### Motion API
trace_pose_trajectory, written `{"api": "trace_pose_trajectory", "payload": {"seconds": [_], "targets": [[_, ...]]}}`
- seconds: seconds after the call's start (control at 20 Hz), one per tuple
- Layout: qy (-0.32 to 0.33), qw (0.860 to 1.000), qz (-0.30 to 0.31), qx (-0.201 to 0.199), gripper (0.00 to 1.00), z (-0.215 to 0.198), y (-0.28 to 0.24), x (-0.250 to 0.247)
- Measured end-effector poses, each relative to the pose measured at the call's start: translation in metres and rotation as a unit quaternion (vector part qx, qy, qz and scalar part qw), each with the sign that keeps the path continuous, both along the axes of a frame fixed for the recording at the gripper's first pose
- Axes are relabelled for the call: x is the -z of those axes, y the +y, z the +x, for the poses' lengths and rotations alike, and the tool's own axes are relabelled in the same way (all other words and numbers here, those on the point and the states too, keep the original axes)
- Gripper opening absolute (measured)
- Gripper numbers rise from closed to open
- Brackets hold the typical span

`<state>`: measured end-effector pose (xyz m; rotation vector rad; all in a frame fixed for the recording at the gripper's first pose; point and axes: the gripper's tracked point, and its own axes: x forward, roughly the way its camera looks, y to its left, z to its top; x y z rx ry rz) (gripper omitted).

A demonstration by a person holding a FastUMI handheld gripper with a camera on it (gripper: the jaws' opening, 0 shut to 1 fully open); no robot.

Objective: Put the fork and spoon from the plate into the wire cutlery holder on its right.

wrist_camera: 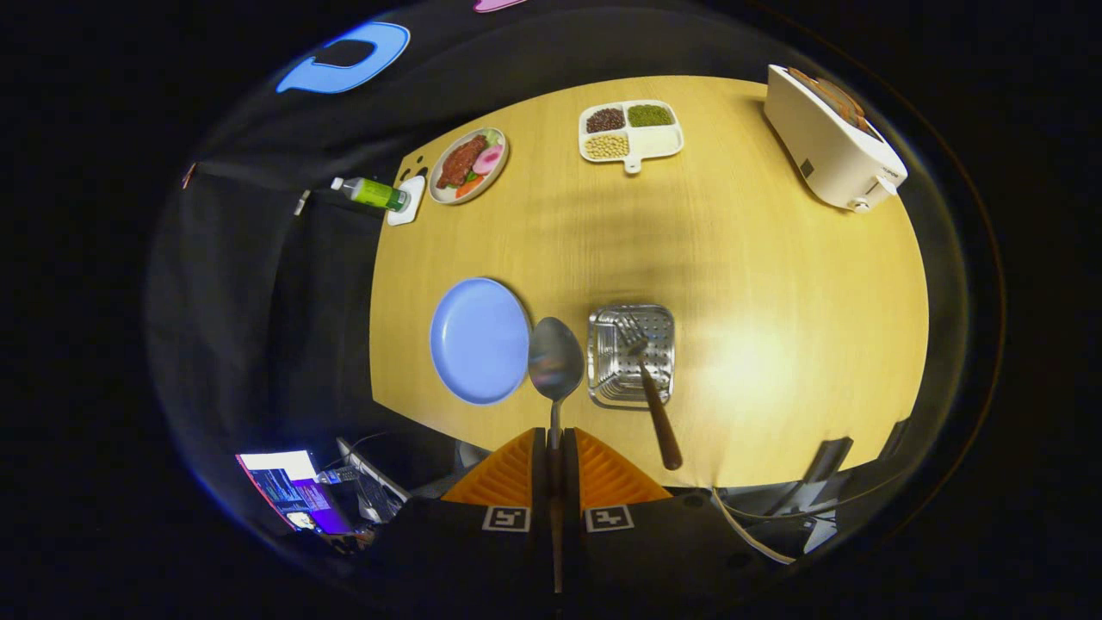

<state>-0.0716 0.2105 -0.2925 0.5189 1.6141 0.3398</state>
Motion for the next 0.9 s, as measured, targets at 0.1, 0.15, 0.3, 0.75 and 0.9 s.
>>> {"api": "trace_pose_trajectory", "payload": {"seconds": [0.1, 0.15, 0.3, 0.75, 0.9], "targets": [[0.029, 0.999, -0.006, -0.014, 0.08, -0.004, -0.01, 0.007], [0.043, 0.999, -0.011, -0.022, 0.08, -0.006, -0.013, 0.014], [0.087, 0.995, -0.027, -0.04, 0.08, -0.009, -0.02, 0.033], [0.17, 0.981, -0.068, -0.064, 0.08, 0.008, -0.014, 0.086], [0.182, 0.978, -0.077, -0.071, 0.08, 0.009, -0.009, 0.096]]}}
